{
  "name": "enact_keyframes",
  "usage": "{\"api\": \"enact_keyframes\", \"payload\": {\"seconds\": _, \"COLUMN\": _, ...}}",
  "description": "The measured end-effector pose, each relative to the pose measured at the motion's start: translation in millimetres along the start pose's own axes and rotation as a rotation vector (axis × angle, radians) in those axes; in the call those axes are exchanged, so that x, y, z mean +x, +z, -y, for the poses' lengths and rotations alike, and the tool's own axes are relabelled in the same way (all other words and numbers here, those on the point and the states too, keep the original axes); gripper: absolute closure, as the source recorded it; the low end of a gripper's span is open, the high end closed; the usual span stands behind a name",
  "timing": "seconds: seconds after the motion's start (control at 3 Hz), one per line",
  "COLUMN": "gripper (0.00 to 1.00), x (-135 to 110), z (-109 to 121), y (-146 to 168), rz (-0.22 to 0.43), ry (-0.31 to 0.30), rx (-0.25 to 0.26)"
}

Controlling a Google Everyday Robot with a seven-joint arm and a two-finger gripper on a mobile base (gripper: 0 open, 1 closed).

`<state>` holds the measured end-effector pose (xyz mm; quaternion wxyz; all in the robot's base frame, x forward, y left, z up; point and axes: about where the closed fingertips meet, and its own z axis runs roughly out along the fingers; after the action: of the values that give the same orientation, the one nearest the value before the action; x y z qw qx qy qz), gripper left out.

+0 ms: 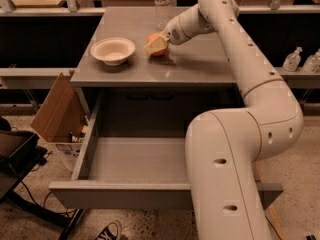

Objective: Place orange into top drawer

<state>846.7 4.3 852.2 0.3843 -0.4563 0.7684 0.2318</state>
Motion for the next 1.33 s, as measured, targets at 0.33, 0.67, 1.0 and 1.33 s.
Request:
{"api": "enact_keyframes", "payload": {"seconds": 0.33, "gripper": 1.0, "x": 0.0, "z": 0.0, "y": 0.0, "rz": 0.0, "ry": 0.0, "rx": 0.0}}
{"api": "enact_keyframes", "payload": {"seconds": 0.67, "gripper": 1.0, "x": 0.0, "z": 0.0, "y": 0.0, "rz": 0.0, "ry": 0.0, "rx": 0.0}}
{"api": "enact_keyframes", "payload": {"seconds": 1.0, "gripper": 1.0, "x": 0.0, "z": 0.0, "y": -0.1, "rz": 0.0, "ry": 0.0, "rx": 0.0}}
{"api": "enact_keyframes", "payload": {"seconds": 1.33, "gripper": 1.0, "x": -1.0, "z": -0.3, "y": -1.8, "rz": 0.001, "ry": -0.002, "rx": 0.001}}
